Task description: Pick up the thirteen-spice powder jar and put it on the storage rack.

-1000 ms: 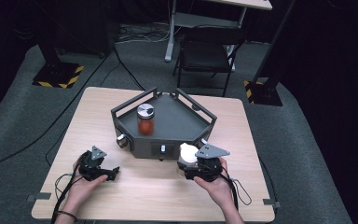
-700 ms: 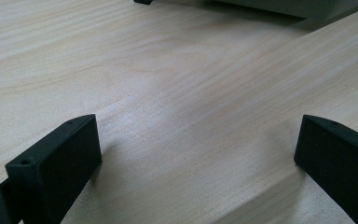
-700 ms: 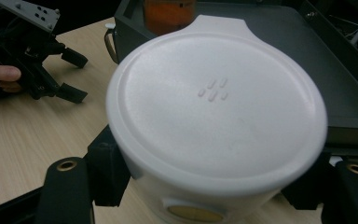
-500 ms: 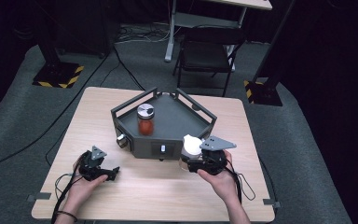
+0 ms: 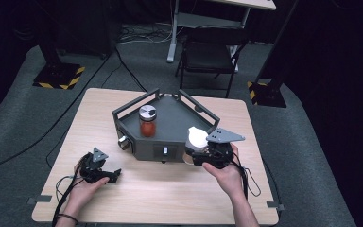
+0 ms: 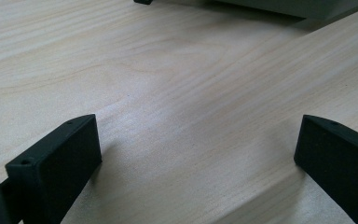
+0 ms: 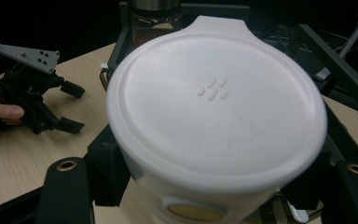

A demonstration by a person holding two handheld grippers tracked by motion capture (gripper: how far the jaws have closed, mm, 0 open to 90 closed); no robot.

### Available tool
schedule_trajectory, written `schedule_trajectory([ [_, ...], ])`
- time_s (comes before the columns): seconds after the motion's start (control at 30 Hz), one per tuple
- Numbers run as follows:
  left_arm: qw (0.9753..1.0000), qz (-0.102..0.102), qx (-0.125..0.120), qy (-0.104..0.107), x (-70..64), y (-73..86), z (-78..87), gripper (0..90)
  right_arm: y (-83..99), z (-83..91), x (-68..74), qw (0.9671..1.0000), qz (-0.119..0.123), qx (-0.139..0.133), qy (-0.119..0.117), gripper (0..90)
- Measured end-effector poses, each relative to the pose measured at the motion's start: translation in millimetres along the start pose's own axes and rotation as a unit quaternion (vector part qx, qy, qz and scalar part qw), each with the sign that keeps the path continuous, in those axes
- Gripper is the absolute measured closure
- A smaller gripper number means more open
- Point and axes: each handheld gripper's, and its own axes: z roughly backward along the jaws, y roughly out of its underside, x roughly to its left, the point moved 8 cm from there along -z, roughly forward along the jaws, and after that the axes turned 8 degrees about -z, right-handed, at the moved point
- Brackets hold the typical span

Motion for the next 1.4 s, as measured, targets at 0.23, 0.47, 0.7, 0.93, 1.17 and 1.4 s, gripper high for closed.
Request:
schedule_trajectory([
  [0.23, 1.0, 0.0, 0.0, 0.0, 0.0, 0.0, 0.0, 0.0, -12.3, -1.0, -2.0, 0.9999, -0.001, -0.008, 0.007, 30.0],
  [0.47, 1.0, 0.0, 0.0, 0.0, 0.0, 0.0, 0.0, 0.0, -19.0, -5.8, -5.9, 0.9997, -0.006, -0.012, 0.021, 30.0],
  [0.7, 1.0, 0.0, 0.0, 0.0, 0.0, 0.0, 0.0, 0.0, -24.7, -10.6, -10.5, 0.9993, -0.012, -0.021, 0.028, 30.0],
  [0.93, 1.0, 0.0, 0.0, 0.0, 0.1, 0.0, 0.0, 0.0, -32.4, -20.5, -14.1, 0.9988, -0.018, -0.025, 0.037, 30.0],
  [1.17, 1.0, 0.0, 0.0, 0.0, 0.0, 0.0, 0.0, 0.0, -38.7, -33.0, -19.8, 0.9982, -0.023, -0.024, 0.05, 30.0],
  [1.4, 1.0, 0.0, 0.0, 0.0, 0.0, 0.0, 0.0, 0.0, -39.7, -42.8, -27.2, 0.9973, -0.033, -0.018, 0.064, 30.0],
])
